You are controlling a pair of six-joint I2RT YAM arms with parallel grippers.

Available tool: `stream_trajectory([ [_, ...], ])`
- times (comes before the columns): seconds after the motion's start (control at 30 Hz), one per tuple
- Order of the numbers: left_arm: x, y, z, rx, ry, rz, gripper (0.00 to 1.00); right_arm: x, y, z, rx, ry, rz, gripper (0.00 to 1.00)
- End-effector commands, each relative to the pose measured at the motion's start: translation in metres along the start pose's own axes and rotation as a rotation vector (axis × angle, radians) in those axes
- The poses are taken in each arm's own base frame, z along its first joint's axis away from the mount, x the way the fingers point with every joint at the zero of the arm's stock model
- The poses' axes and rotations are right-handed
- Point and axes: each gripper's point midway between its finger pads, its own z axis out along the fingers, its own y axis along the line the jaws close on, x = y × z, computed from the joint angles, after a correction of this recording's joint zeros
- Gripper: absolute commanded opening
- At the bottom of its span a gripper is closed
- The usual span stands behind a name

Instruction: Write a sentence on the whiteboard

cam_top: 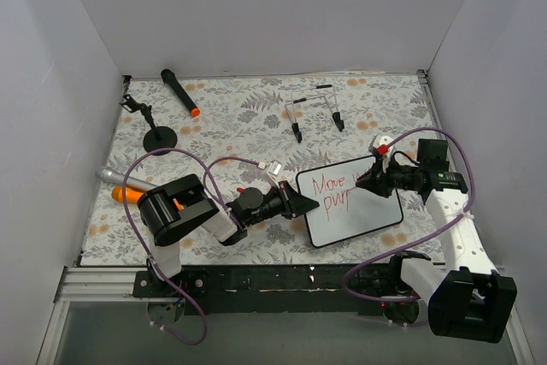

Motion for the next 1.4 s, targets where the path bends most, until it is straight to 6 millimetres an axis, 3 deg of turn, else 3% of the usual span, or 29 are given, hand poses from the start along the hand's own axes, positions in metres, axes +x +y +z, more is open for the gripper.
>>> stream_trajectory([
  [0.0,-0.017,-0.046,0.000,0.184,-0.071,0.057,0.00,-0.001,-0.012,-0.002,0.061,0.005,-0.026,0.01],
  [0.43,-0.018,-0.047,0.000,0.186,-0.074,0.059,0.00,0.012,-0.009,-0.007,0.072,0.071,-0.041,0.01],
  [0.8,-0.018,-0.047,0.000,0.187,-0.075,0.058,0.00,0.025,0.009,-0.008,0.019,0.098,-0.043,0.01],
  [1.37,-0.017,-0.047,0.000,0.188,-0.074,0.059,0.00,0.016,0.017,-0.003,-0.056,0.053,-0.021,0.01],
])
